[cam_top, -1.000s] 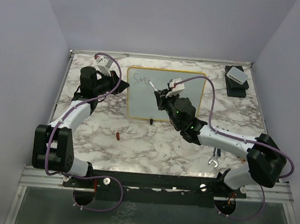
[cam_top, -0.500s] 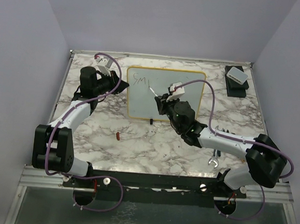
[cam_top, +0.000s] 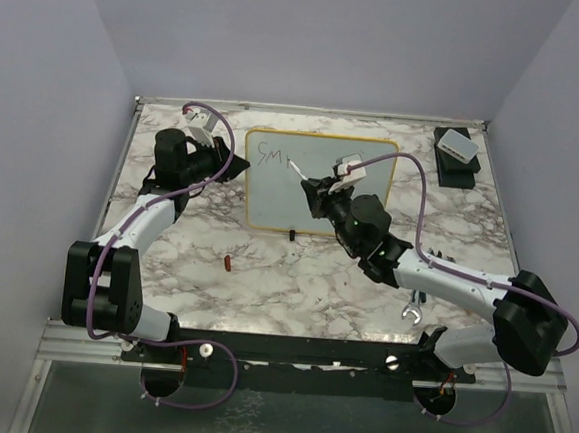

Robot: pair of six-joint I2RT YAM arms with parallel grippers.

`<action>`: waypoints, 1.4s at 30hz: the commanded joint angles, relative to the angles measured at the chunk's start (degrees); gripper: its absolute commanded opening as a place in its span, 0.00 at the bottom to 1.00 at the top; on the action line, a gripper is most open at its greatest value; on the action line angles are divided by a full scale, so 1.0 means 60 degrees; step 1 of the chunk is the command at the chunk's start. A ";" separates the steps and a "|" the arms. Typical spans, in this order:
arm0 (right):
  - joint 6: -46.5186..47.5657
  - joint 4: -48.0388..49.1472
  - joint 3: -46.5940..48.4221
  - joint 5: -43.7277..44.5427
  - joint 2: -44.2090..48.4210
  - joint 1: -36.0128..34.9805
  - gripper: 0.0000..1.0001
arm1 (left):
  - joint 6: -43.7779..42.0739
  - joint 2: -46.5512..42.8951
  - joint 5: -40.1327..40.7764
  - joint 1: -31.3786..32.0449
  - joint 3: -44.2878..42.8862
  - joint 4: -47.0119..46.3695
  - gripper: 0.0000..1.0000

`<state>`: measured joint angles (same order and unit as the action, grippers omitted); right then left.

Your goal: Write a sentence on the whiteboard

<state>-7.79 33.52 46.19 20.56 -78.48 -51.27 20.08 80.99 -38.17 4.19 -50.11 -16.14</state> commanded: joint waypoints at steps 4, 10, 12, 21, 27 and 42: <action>0.0358 0.0174 0.0586 0.0331 -0.0496 0.0033 0.01 | -0.0094 -0.0229 -0.0156 -0.0009 0.0119 0.0024 0.18; 0.0594 0.0382 0.0840 0.0498 -0.0851 0.0033 0.01 | -0.0094 -0.0234 -0.0162 -0.0006 0.0119 0.0020 0.18; 0.0658 0.0414 0.0903 0.0613 -0.0961 0.0033 0.01 | -0.0093 -0.0228 -0.0171 0.0002 0.0119 0.0024 0.18; 0.0720 0.0410 0.1042 0.1037 -0.1270 0.0046 0.01 | -0.0090 -0.0216 -0.0184 0.0000 0.0118 0.0021 0.18; 0.0738 0.0469 0.0924 0.0993 -0.1199 0.0048 0.01 | -0.0094 -0.0199 -0.0204 -0.0008 0.0104 0.0017 0.18; 0.1207 0.0740 0.0577 0.0855 -0.0369 0.0061 0.01 | -0.0092 -0.0198 -0.0212 -0.0005 0.0119 0.0016 0.18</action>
<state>-2.24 37.23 48.80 23.29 -80.09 -51.27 20.08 80.99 -38.20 4.19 -50.11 -16.14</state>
